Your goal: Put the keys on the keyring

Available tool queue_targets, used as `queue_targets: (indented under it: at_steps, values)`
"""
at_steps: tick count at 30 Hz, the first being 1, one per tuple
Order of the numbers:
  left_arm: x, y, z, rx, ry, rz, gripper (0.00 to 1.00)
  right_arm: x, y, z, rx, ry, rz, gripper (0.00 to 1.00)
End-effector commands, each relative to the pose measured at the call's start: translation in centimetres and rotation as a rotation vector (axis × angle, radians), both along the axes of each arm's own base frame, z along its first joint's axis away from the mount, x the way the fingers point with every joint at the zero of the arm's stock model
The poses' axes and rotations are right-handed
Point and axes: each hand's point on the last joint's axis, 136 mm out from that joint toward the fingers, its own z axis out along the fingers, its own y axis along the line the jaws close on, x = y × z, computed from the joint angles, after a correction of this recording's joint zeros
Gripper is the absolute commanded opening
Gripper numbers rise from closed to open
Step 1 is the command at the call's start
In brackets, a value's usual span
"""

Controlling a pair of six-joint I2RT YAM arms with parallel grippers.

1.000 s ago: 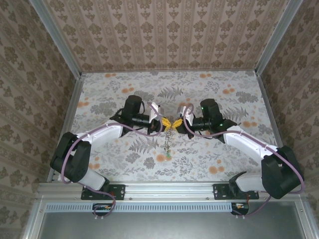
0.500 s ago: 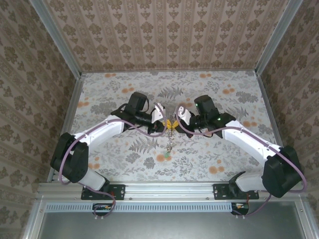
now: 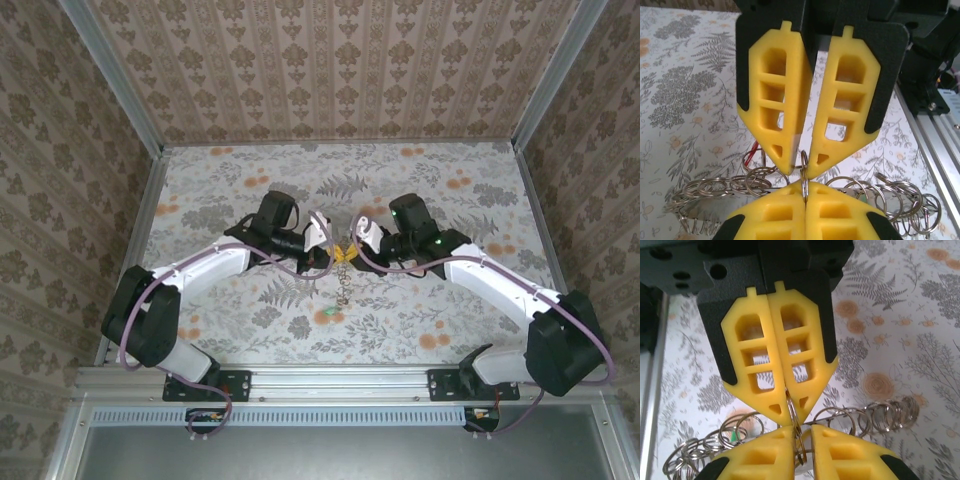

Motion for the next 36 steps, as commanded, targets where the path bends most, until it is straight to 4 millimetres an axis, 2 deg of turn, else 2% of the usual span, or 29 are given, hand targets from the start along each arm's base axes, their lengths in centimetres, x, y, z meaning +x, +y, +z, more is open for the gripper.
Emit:
queue_targets:
  at_steps: [1, 10, 13, 17, 21, 26, 36]
  values:
    - [-0.8, -0.4, 3.8, -0.154, -0.004, -0.07, 0.0, 0.0, 0.7, 2.4, 0.135, -0.045, 0.035, 0.17]
    - [-1.0, 0.0, 5.0, -0.227, 0.029, -0.105, 0.0, 0.5, 0.0, 0.9, 0.137, -0.022, 0.02, 0.15]
    - [-0.9, 0.1, 5.1, -0.229, 0.033, -0.099, 0.0, 0.7, -0.1, 0.9, 0.138, -0.026, 0.009, 0.08]
    - [-0.4, 0.2, 4.0, -0.177, 0.03, -0.068, 0.0, 0.6, 0.0, 1.6, 0.134, -0.022, 0.019, 0.01]
    - [0.2, 0.5, 2.4, -0.08, 0.005, -0.021, 0.12, 0.4, 0.2, 2.4, 0.091, -0.057, 0.03, 0.0]
    - [0.3, 0.8, 0.9, 0.028, -0.017, -0.011, 0.12, 0.1, 0.5, 2.5, 0.034, -0.066, 0.042, 0.0]
    - [0.0, -0.1, 0.7, 0.072, -0.048, -0.034, 0.12, -0.4, 1.3, 3.0, -0.025, -0.059, 0.07, 0.0]
